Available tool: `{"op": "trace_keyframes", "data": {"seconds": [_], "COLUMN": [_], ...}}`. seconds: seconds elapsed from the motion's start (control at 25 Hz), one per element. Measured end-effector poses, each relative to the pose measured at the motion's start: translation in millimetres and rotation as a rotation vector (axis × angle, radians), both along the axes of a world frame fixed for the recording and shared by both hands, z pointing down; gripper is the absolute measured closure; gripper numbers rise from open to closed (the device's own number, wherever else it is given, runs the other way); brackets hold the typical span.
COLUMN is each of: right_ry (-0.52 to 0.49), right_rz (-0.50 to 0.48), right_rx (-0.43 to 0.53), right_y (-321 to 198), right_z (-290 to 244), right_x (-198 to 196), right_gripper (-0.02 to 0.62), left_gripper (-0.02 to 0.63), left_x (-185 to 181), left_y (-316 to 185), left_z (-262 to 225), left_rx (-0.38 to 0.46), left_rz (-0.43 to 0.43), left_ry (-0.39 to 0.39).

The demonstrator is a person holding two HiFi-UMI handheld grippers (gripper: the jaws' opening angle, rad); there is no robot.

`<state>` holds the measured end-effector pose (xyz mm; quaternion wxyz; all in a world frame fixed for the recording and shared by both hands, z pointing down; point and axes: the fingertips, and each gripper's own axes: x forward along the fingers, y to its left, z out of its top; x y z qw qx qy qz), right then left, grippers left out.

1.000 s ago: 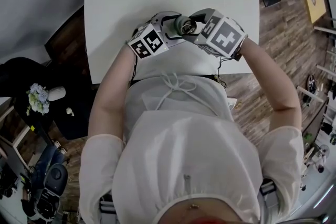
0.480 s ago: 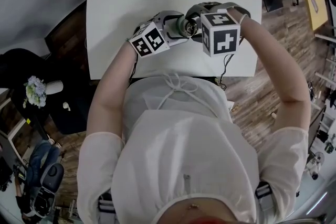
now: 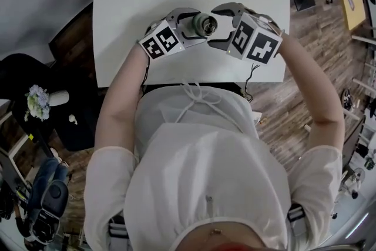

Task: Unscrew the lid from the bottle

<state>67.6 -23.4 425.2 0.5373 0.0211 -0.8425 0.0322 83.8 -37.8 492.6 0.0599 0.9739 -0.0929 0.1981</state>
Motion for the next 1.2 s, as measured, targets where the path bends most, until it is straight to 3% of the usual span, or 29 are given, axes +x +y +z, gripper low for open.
{"op": "trace_keyframes", "data": {"seconds": [0.16,0.24,0.32,0.52,0.76,1.2], "right_ry": [-0.062,-0.062,-0.052,-0.002,0.051,0.17], "right_rz": [0.339,0.462,0.53,0.559,0.429,-0.05], "right_rx": [-0.08,-0.117,-0.127,-0.136,-0.106,-0.032], "right_y": [0,-2,-5,-5,-4,-3], "right_z": [1,4,7,13,15,16], "right_x": [-6,-8,-7,1,1,2], "right_gripper": [0.255,0.268,0.294,0.333,0.334,0.334], "left_gripper": [0.241,0.241,0.241,0.241,0.241,0.241], "left_x": [1,0,-1,2,1,2], "left_y": [2,2,1,0,0,-1], "left_z": [-1,-1,-2,-2,-1,1], "left_rx": [-0.002,-0.003,-0.004,-0.004,-0.007,-0.007], "left_rz": [-0.001,-0.002,-0.004,-0.011,-0.018,-0.024], "left_ry": [-0.001,0.001,0.002,0.002,0.008,0.011]}}
